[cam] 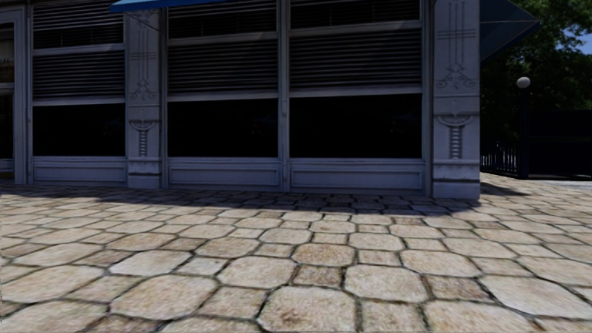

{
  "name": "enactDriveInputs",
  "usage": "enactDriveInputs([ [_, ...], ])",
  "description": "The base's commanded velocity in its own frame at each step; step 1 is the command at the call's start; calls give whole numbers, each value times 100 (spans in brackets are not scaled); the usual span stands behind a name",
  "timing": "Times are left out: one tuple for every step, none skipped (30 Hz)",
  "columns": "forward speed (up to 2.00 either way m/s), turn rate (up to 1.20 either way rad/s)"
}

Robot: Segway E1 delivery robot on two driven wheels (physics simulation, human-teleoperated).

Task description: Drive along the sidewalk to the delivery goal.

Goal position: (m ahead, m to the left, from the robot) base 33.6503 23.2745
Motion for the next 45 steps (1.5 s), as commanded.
enactDriveInputs([
  [138,60],
  [138,60],
  [138,65],
  [138,66],
  [138,66],
  [138,66],
  [138,66],
  [138,67],
  [138,68],
  [138,68],
  [138,71],
  [138,74],
  [138,74],
  [138,74],
  [138,74],
  [138,74],
  [138,74],
  [138,74],
  [138,75],
  [138,75],
  [138,75],
  [138,75],
  [200,75],
  [200,75],
  [200,75],
  [200,75],
  [200,75],
  [200,75],
  [200,75],
  [200,75],
  [200,75],
  [200,75],
  [200,75],
  [200,75],
  [200,75],
  [200,75],
  [200,75],
  [200,75],
  [200,75],
  [200,75],
  [200,75],
  [200,75],
  [200,75],
  [200,75],
  [200,75],
])
